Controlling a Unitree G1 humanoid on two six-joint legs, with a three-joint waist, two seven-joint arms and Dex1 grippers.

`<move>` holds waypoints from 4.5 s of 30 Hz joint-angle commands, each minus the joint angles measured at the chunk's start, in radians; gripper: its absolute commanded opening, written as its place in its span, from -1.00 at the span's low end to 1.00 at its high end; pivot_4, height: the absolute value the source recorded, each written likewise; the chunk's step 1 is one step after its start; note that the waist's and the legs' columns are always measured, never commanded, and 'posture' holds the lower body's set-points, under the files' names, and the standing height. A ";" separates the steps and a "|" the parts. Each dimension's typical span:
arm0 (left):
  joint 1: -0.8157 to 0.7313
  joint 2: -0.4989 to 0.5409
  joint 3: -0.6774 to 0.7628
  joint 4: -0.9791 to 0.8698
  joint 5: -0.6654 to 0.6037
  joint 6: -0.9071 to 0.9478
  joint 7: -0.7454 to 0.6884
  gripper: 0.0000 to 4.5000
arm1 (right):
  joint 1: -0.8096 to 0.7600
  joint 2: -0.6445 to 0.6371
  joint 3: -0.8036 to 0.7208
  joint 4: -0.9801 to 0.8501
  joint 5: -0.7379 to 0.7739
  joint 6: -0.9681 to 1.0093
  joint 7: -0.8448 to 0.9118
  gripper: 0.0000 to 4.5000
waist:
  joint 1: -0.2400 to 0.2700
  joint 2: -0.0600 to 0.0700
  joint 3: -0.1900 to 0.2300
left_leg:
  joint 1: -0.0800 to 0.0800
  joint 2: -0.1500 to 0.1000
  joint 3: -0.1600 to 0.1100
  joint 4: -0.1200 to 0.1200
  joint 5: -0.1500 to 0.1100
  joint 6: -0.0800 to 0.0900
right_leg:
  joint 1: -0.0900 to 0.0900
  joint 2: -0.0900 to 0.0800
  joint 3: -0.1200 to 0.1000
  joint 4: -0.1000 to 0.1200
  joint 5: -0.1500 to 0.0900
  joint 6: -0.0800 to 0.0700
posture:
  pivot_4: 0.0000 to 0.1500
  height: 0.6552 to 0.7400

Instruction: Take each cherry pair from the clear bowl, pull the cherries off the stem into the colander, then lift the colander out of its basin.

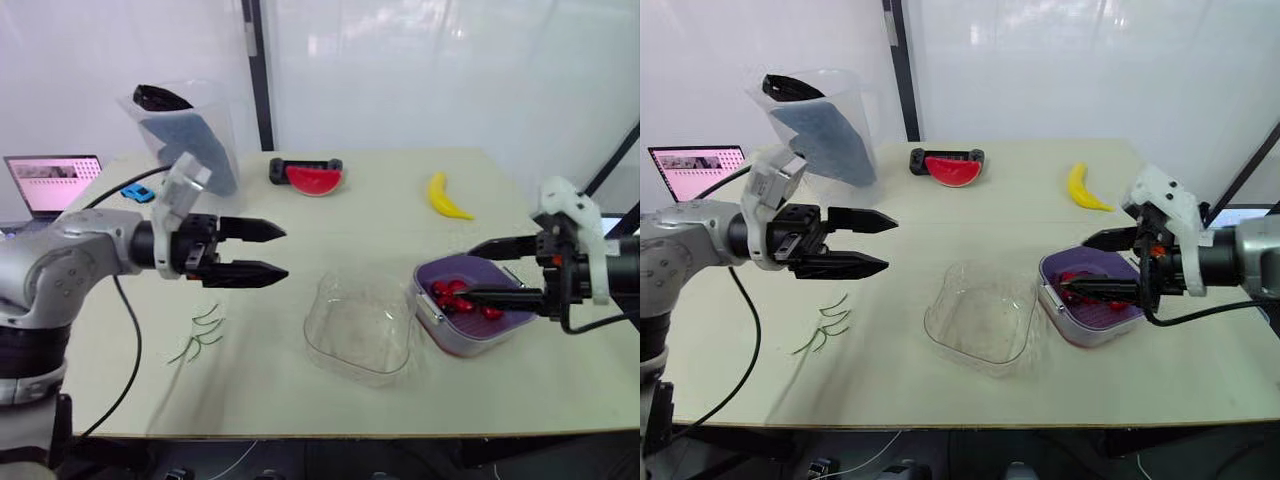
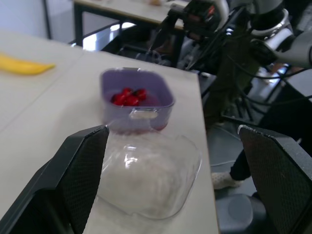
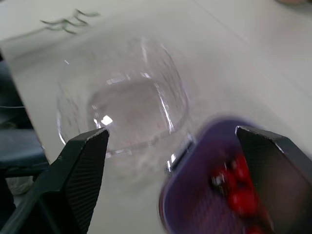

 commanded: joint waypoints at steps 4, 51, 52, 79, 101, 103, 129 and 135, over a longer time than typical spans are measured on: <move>-0.110 -0.063 -0.063 0.110 0.092 -0.112 -0.120 0.98 | 0.383 0.106 -0.408 -0.213 -0.177 0.074 -0.083 1.00 | -0.001 0.000 0.000 | 0.000 -0.001 0.000 0.001 0.000 0.001 | 0.001 0.000 0.000 -0.001 0.000 0.000 | 1.00 1.00; 0.150 -0.033 -0.008 -0.108 0.223 -0.133 0.096 1.00 | -0.300 0.276 0.484 0.090 0.492 0.311 -1.176 -0.90 | -0.011 0.000 0.000 | 0.000 0.001 -0.002 0.000 0.000 0.000 | -0.003 0.000 0.002 0.003 0.000 0.000 | 1.00 1.00; 0.142 -0.040 -0.009 -0.103 0.221 -0.133 0.099 1.00 | -0.300 0.274 0.483 0.089 0.498 0.311 -1.178 -0.90 | -0.010 0.000 0.000 | 0.000 0.001 -0.002 0.000 0.000 0.000 | -0.003 0.000 0.002 0.004 0.000 0.000 | 1.00 1.00; 0.077 -0.107 -0.095 0.013 0.313 -0.232 0.026 1.00 | -0.346 0.053 0.383 0.084 0.711 0.267 -1.118 -0.90 | -0.009 0.000 0.000 | -0.001 0.001 -0.002 0.002 0.000 0.001 | -0.003 0.000 0.002 0.004 0.000 0.000 | 1.00 1.00; 0.082 -0.107 -0.095 0.021 0.337 -0.250 -0.005 1.00 | -0.357 -0.082 0.431 0.109 0.837 0.139 -1.156 -0.90 | -0.008 0.000 0.000 | -0.001 0.002 -0.002 0.002 0.000 0.001 | -0.003 -0.001 0.002 0.004 0.000 0.000 | 1.00 1.00; 0.084 -0.109 -0.092 0.019 0.336 -0.249 -0.003 1.00 | -0.354 -0.090 0.443 0.105 0.853 0.128 -1.160 -0.90 | -0.009 0.000 0.000 | -0.001 0.002 -0.002 0.002 0.000 0.001 | -0.003 -0.001 0.002 0.004 0.000 0.000 | 1.00 1.00; 0.290 -0.074 0.070 -0.051 0.299 -0.242 0.143 1.00 | -1.008 0.136 1.154 0.508 -0.122 -0.222 -0.259 -0.90 | -0.029 0.001 0.000 | -0.002 0.000 -0.001 0.000 0.000 0.001 | -0.006 0.000 0.002 0.004 0.000 0.000 | 1.00 1.00; 0.462 -0.033 0.186 -0.199 0.259 -0.190 0.229 1.00 | -1.082 0.417 1.314 1.029 -0.488 -0.621 0.034 -0.90 | -0.044 0.001 0.000 | -0.003 0.001 -0.001 0.000 0.000 0.000 | -0.009 -0.001 0.003 0.007 0.000 0.000 | 1.00 1.00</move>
